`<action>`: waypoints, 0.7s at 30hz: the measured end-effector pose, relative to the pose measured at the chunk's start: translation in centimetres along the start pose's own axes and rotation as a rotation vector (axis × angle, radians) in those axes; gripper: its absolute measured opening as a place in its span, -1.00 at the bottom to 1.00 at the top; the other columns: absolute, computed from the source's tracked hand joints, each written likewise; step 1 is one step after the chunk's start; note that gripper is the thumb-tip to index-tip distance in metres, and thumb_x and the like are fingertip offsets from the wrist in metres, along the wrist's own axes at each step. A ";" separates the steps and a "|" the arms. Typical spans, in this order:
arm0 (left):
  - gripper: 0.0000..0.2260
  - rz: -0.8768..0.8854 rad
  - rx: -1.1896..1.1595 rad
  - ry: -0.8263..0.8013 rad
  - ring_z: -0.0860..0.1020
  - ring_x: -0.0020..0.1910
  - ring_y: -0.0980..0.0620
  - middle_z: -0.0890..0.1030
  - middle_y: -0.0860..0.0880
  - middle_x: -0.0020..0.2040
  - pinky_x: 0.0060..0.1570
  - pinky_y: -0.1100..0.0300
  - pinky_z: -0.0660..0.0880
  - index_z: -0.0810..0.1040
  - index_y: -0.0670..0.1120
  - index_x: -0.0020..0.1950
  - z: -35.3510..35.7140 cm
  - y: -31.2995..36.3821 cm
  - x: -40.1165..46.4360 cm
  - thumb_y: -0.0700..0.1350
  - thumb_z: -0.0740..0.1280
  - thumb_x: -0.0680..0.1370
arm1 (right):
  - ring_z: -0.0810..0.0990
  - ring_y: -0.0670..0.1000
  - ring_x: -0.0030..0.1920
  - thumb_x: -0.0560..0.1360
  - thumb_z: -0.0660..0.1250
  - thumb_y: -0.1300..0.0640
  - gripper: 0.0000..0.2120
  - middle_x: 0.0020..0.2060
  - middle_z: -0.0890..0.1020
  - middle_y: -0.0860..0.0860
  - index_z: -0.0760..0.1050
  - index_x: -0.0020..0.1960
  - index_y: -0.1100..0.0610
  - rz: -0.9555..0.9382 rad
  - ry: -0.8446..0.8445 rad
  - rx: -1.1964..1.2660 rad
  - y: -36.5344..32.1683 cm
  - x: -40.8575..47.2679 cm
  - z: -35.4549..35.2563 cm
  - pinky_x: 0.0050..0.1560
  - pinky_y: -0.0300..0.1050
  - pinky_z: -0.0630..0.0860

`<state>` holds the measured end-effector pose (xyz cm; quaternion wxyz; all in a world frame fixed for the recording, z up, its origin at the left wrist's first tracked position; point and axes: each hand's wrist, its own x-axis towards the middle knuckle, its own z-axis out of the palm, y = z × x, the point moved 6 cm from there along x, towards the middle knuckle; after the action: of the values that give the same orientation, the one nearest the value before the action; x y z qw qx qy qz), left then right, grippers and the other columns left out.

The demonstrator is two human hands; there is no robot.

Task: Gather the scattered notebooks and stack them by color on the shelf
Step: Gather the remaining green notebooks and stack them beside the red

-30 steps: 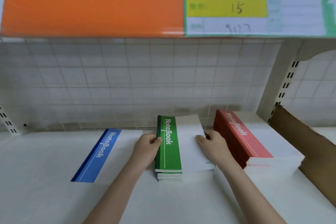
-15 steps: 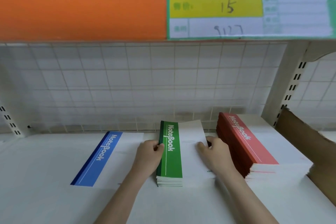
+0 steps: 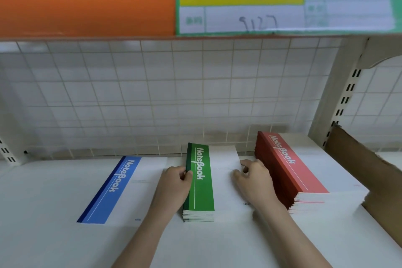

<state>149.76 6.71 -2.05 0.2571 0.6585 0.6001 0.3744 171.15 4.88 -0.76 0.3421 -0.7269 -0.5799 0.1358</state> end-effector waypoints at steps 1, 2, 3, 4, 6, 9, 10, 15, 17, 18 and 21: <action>-0.77 -0.002 -0.007 0.000 0.58 -0.38 0.17 0.65 0.00 -0.32 -0.42 0.37 0.42 0.63 -0.18 -0.16 0.0 0.0 0.0 -0.14 0.24 0.59 | 0.41 0.02 -0.25 0.50 0.26 0.14 -0.84 -0.11 0.43 0.07 0.50 -0.09 0.25 0.005 -0.004 0.004 0.1 0.0 0.1 -0.25 -0.15 0.28; -0.78 0.001 -0.008 0.000 0.59 -0.34 0.11 0.65 -0.02 -0.32 -0.39 0.35 0.44 0.63 -0.18 -0.16 -0.1 0.0 0.0 -0.15 0.24 0.59 | 0.42 0.02 -0.21 0.51 0.26 0.14 -0.81 -0.09 0.43 0.06 0.53 0.00 0.25 0.011 -0.010 0.011 0.1 0.1 0.1 -0.22 -0.16 0.29; -0.78 0.008 -0.003 0.000 0.60 -0.29 0.03 0.65 -0.06 -0.31 -0.35 0.31 0.46 0.63 -0.17 -0.16 -0.1 0.0 0.0 -0.15 0.24 0.58 | 0.42 0.02 -0.19 0.52 0.26 0.14 -0.77 -0.07 0.42 0.04 0.53 0.10 0.23 0.016 -0.018 0.016 0.2 0.1 0.2 -0.19 -0.18 0.29; -0.78 0.015 0.005 -0.001 0.59 -0.25 -0.03 0.65 -0.10 -0.29 -0.27 0.24 0.49 0.63 -0.17 -0.16 -0.1 0.0 0.1 -0.16 0.24 0.58 | 0.42 0.01 -0.16 0.53 0.25 0.14 -0.74 -0.05 0.41 0.03 0.52 0.17 0.21 0.019 -0.026 0.021 0.2 0.1 0.3 -0.17 -0.19 0.28; -0.79 0.018 0.008 -0.005 0.59 -0.18 -0.05 0.65 -0.14 -0.24 -0.14 0.09 0.52 0.63 -0.18 -0.13 -0.1 0.0 0.1 -0.16 0.24 0.58 | 0.46 0.04 -0.10 0.55 0.23 0.14 -0.69 -0.01 0.43 0.05 0.49 0.25 0.20 0.023 -0.040 0.043 0.3 0.0 0.3 -0.13 -0.22 0.28; -0.79 0.019 -0.025 -0.026 0.61 -0.17 0.04 0.66 -0.06 -0.20 -0.12 0.11 0.55 0.64 -0.13 -0.08 0.0 -0.2 0.0 -0.14 0.23 0.60 | 0.52 0.11 0.07 0.56 0.20 0.18 -0.66 0.12 0.50 0.15 0.46 0.31 0.22 0.023 -0.055 0.095 0.4 -0.1 0.5 -0.04 -0.23 0.32; -0.78 0.024 -0.028 -0.034 0.61 -0.18 0.07 0.66 -0.05 -0.19 -0.15 0.17 0.55 0.64 -0.12 -0.08 0.1 -0.2 0.0 -0.13 0.21 0.61 | 0.52 0.12 0.11 0.57 0.19 0.19 -0.66 0.15 0.51 0.17 0.45 0.32 0.23 0.026 -0.058 0.110 0.4 -0.2 0.5 0.01 -0.21 0.35; -0.60 -0.024 0.003 -0.034 0.44 -0.41 0.09 0.56 -0.11 -0.34 -0.41 0.32 0.32 0.45 -0.16 -0.31 0.5 -1.2 0.0 -0.04 0.07 0.65 | 0.50 0.11 -0.16 0.58 0.11 0.25 -0.73 -0.09 0.57 0.26 0.46 0.14 0.40 0.107 -0.127 0.268 0.9 -0.4 1.4 -0.20 -0.09 0.40; -0.61 -0.046 -0.026 -0.033 0.45 -0.44 0.14 0.53 -0.01 -0.40 -0.37 0.28 0.36 0.40 -0.12 -0.35 0.7 -1.6 -0.1 -0.05 0.07 0.65 | 0.43 0.05 -0.21 0.60 0.06 0.23 -0.73 -0.13 0.50 0.14 0.41 0.15 0.38 0.125 -0.185 0.332 1.0 -0.5 2.0 -0.36 -0.16 0.37; -0.63 -0.049 -0.033 -0.034 0.46 -0.43 0.12 0.53 0.00 -0.41 -0.34 0.23 0.38 0.40 -0.11 -0.35 0.9 -1.7 -0.1 -0.07 0.07 0.64 | 0.47 0.05 -0.16 0.61 0.06 0.21 -0.73 -0.08 0.47 0.07 0.41 0.19 0.33 0.129 -0.201 0.351 1.0 -0.5 2.2 -0.41 -0.16 0.40; -0.71 -0.063 -0.038 -0.041 0.48 -0.40 0.04 0.53 0.01 -0.41 -0.34 0.14 0.38 0.40 -0.10 -0.31 1.1 -2.1 0.0 -0.09 0.08 0.59 | 0.54 0.08 0.04 0.62 0.07 0.21 -0.71 -0.02 0.43 0.03 0.36 0.30 0.24 0.144 -0.207 0.368 0.8 -0.7 2.4 -0.35 -0.15 0.45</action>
<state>149.34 7.18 -4.37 0.2933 0.6419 0.6079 0.3638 170.14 4.99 -3.21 0.3971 -0.6739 -0.5240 0.3371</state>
